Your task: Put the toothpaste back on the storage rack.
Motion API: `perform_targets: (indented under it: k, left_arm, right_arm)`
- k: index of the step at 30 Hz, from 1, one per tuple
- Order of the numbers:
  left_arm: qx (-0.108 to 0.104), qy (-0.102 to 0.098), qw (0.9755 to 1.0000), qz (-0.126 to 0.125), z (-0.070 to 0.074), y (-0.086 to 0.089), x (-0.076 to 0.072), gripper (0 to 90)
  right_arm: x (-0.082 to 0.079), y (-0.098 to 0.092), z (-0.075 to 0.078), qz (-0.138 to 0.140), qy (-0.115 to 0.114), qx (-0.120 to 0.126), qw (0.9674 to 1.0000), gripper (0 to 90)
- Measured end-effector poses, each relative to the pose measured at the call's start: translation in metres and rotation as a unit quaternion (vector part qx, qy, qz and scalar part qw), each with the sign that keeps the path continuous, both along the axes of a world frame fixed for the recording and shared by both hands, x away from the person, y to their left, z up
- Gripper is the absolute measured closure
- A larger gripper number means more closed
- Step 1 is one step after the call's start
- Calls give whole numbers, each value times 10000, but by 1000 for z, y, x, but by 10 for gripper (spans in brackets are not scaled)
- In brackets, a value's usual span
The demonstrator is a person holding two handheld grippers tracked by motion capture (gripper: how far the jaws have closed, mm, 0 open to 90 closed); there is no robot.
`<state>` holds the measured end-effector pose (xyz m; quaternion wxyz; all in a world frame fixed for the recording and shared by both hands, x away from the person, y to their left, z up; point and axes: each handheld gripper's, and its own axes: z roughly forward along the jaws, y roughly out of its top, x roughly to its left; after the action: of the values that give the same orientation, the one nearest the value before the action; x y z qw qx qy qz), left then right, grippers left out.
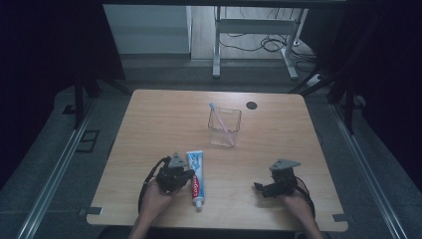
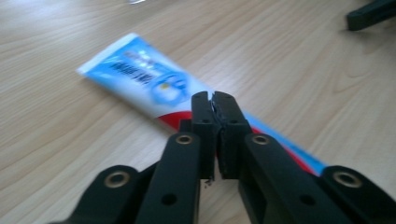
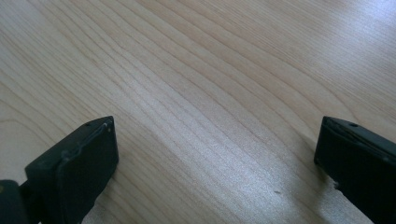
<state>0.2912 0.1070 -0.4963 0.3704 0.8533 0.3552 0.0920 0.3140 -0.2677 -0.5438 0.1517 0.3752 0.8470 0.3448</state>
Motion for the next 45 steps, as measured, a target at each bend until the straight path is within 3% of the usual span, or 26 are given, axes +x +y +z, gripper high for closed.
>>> perform_targets:
  k: [10,23,35,45]
  left_arm:
    - [109,171,9991,-373,-5,-30,-4,894]
    - [233,462,9972,-534,-21,-46,-9,894]
    - [415,550,9965,-464,-24,-41,-12,893]
    - [535,480,9963,-465,-22,-27,-12,883]
  right_arm:
    - [0,0,0,0,-2,4,10000,0]
    - [0,0,0,2,-1,1,10000,0]
    - [0,0,0,0,0,1,10000,0]
    - [0,0,0,1,0,4,10000,0]
